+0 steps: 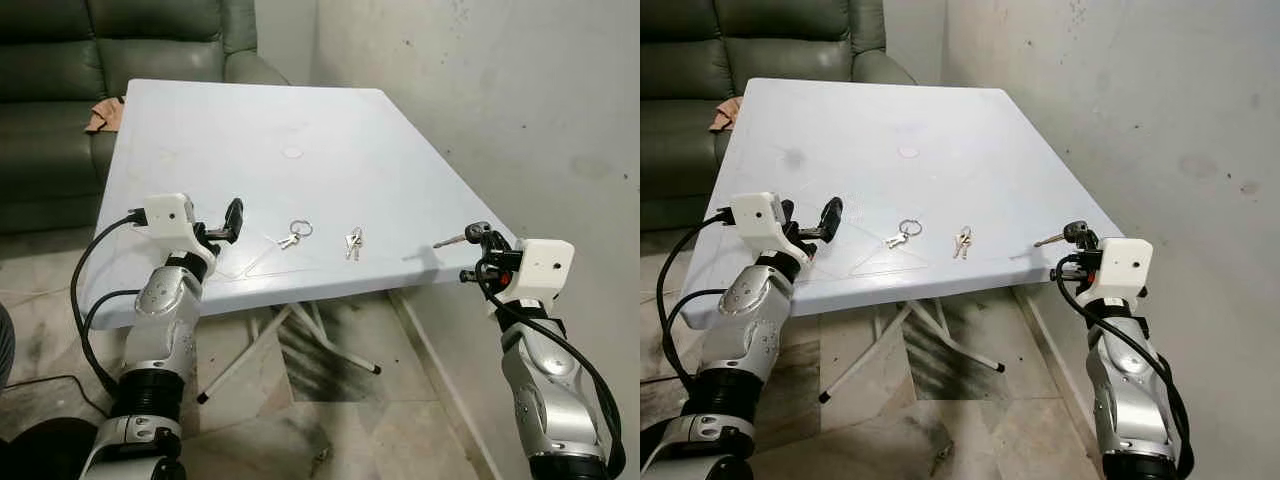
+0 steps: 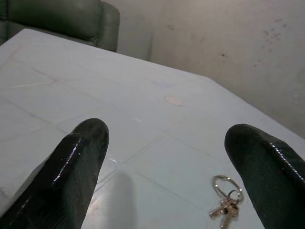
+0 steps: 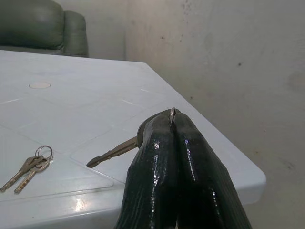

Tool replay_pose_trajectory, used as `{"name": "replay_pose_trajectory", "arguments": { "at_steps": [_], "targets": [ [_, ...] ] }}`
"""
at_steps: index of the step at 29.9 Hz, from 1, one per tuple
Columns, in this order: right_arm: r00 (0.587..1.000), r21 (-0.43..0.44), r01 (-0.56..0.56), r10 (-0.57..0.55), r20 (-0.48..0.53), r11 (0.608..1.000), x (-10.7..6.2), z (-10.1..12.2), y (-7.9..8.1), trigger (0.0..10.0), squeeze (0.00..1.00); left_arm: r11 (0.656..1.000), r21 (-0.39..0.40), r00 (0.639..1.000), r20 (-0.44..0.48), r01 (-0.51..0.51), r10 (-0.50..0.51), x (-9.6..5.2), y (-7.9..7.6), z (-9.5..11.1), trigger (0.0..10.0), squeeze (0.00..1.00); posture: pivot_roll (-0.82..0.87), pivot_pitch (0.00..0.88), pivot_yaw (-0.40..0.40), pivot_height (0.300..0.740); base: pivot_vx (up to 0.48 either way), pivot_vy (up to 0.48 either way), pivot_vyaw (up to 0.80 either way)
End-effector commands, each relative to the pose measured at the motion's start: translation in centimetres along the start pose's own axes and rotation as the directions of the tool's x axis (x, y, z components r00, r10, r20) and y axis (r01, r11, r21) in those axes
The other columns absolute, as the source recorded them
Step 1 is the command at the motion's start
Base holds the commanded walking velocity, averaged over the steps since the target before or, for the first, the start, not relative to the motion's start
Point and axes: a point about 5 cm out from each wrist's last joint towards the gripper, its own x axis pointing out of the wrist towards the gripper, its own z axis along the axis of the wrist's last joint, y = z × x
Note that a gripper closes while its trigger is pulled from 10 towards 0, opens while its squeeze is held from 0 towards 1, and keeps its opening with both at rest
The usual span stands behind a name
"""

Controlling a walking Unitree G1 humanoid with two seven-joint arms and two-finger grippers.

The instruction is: Hang keys on a hook

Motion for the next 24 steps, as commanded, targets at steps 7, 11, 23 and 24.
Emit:
{"name": "replay_pose_trajectory", "arguments": {
  "at_steps": [7, 11, 23, 24],
  "targets": [
    [1.0, -0.005, -0.009, 0.009, 0.023, 1.0, 0.03, 0.74, 0.03, 10.0, 0.0, 1.0, -0.008, 1.0, 0.009, 0.005, -0.005, 0.02, -0.18, 0.28, 10.0, 0.0, 0.03, 0.0, -0.092, 0.74, 0.0, 0.206, -0.77],
    [1.0, -0.003, -0.011, 0.011, 0.018, 1.0, -0.04, 0.63, 0.1, 10.0, 0.0, 1.0, -0.002, 1.0, -0.004, 0.008, -0.008, -0.08, -0.3, 0.05, 10.0, 0.0, 0.03, 0.0, -0.093, 0.74, 0.0, 0.0, -0.76],
    [1.0, -0.007, -0.012, 0.012, 0.016, 1.0, -0.09, 0.75, -0.04, 10.0, 0.0, 1.0, -0.002, 1.0, -0.015, -0.006, 0.006, -0.05, -0.23, 0.05, 10.0, 0.0, 0.03, 0.0, -0.096, 0.74, 0.0, 0.0, -0.76],
    [1.0, -0.007, -0.011, 0.011, 0.015, 1.0, -0.1, 0.75, -0.05, 10.0, 0.0, 1.0, -0.002, 1.0, -0.014, -0.007, 0.007, -0.05, -0.2, 0.06, 10.0, 0.0, 0.03, 0.0, -0.096, 0.74, 0.0, 0.0, -0.76]
  ]
}}
